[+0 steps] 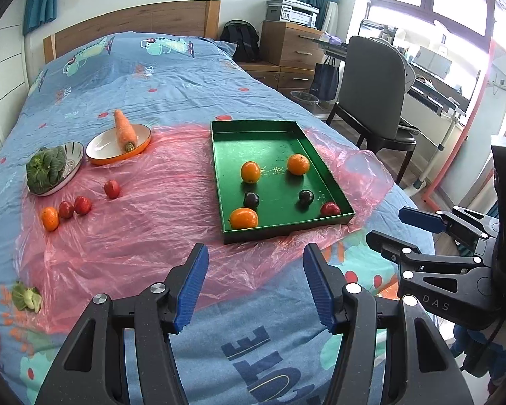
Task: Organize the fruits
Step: 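Withdraw both grippers from the tray toward the remaining fruit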
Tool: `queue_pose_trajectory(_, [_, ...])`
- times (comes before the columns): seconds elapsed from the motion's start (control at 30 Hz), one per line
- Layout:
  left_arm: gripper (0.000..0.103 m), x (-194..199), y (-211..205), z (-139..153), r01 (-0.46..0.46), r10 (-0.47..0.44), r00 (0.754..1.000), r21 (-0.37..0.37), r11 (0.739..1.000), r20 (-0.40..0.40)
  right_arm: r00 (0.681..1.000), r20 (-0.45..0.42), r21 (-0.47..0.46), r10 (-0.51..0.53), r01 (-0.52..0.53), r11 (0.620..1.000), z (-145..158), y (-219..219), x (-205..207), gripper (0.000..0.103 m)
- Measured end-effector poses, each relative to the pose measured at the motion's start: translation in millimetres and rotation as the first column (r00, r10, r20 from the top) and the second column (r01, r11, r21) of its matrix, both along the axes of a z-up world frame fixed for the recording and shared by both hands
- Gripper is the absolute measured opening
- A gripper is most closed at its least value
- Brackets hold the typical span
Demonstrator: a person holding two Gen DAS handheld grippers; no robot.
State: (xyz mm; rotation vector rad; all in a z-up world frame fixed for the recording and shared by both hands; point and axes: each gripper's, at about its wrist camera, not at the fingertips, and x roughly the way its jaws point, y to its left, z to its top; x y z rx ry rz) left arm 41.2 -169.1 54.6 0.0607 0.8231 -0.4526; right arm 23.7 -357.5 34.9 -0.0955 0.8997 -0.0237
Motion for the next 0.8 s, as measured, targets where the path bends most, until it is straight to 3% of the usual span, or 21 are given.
queue_pose_trajectory(0.47, [0.053, -19, 53, -5, -0.090, 0.090, 0.996, -0.007, 0.996, 0.005, 0.996, -0.001, 0.022, 0.085, -0.085, 0.996, 0, 43, -24, 0.102])
queue_pose_trajectory(0.8, [0.053, -27, 82, -22, -0.143, 0.143, 0.990, 0.042, 0.989, 0.015, 0.987, 0.002, 0.019, 0.159, -0.159, 0.987, -2, 74, -25, 0.102])
